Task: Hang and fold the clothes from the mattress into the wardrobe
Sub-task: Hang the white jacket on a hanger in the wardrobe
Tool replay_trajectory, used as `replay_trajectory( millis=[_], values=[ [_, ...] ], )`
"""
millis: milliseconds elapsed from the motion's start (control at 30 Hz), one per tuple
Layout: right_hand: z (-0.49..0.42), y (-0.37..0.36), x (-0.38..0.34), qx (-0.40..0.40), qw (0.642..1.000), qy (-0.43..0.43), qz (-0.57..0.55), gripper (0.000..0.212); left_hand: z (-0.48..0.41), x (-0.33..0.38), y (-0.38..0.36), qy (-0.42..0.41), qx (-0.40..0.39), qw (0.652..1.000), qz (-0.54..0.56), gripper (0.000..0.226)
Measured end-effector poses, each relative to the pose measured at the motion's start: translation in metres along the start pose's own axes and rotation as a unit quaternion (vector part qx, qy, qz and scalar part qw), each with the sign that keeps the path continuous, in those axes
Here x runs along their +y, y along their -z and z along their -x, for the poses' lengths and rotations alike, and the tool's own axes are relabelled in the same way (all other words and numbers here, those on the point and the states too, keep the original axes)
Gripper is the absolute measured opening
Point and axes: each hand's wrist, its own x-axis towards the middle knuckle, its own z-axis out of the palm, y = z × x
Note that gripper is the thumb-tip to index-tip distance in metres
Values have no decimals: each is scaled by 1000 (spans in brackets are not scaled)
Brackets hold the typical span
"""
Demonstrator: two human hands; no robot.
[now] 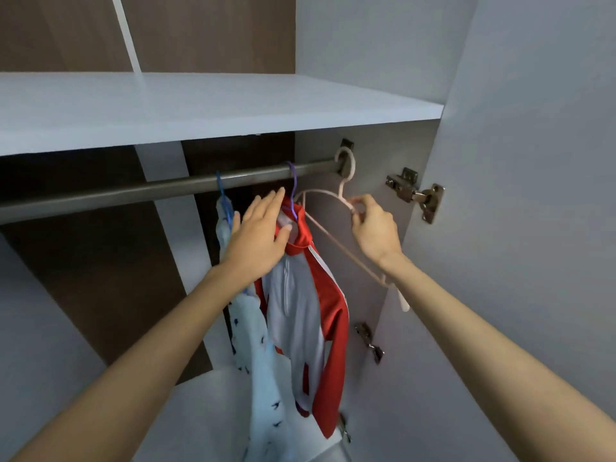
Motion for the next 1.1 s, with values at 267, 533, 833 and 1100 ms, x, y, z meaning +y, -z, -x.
replay_trajectory(
  millis=[267,533,833,1100],
  values=[
    [161,111,-19,30,996,14,78,13,113,72,11,-104,-34,984,138,66],
    [339,220,7,-19,994,-104,6,8,228,170,-20,-183,-133,973,41,36],
    [547,316,92,-25,970,-241,-27,6,361,293,-73,-377,-376,839,113,29],
    [711,421,151,66,931,-358,-26,13,499,473,-110,-485,-436,745,142,30]
  ],
)
